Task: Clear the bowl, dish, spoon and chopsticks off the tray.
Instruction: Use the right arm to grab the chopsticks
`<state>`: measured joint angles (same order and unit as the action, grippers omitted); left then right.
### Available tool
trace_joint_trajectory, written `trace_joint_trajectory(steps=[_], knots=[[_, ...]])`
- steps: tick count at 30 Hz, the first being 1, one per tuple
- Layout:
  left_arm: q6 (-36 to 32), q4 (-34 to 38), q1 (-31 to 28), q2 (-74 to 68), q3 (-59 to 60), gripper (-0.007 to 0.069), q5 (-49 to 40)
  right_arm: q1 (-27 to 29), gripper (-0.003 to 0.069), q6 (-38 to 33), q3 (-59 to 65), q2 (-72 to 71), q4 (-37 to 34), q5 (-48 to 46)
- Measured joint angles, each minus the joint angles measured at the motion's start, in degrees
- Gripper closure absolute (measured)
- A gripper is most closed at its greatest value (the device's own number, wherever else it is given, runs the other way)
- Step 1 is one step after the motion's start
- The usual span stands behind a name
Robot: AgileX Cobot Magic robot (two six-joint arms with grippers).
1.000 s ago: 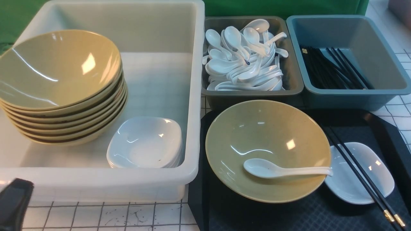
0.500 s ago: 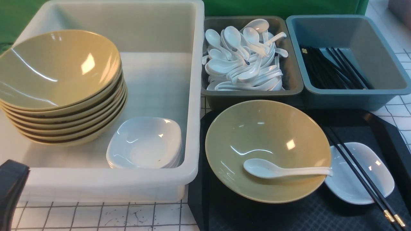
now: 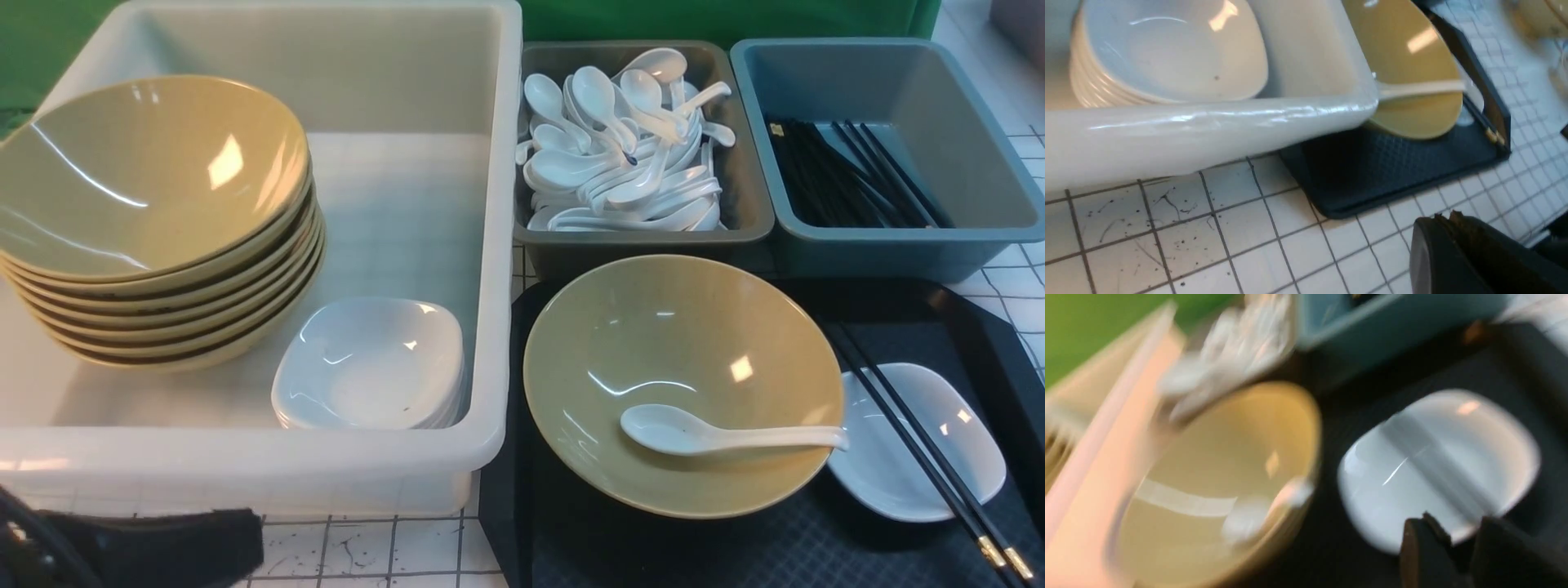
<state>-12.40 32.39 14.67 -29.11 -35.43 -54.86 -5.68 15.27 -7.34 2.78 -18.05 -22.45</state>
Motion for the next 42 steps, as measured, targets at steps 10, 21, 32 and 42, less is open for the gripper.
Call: trace_joint_trajectory(steps=[10,21,32,42], knots=[[-0.8,-9.7,13.1,-11.0,-10.6,0.0626,-1.9,-13.2,0.0550,-16.5,-31.8,33.6,6.1,-32.1],[-3.6,-9.2,17.6,-14.4,-17.2,0.0626,-1.6,-12.1,0.0549,-27.9,-44.9,64.1,13.9,-35.6],[-5.2,-3.6,17.7,-14.4,-17.2,0.0626,-0.6,1.7,0.0390,-34.8,-45.5,78.1,12.5,-26.1],[-7.8,-2.2,17.7,-14.4,-17.2,0.0626,-0.5,1.8,0.0128,-36.0,-45.6,88.5,11.4,-18.4]])
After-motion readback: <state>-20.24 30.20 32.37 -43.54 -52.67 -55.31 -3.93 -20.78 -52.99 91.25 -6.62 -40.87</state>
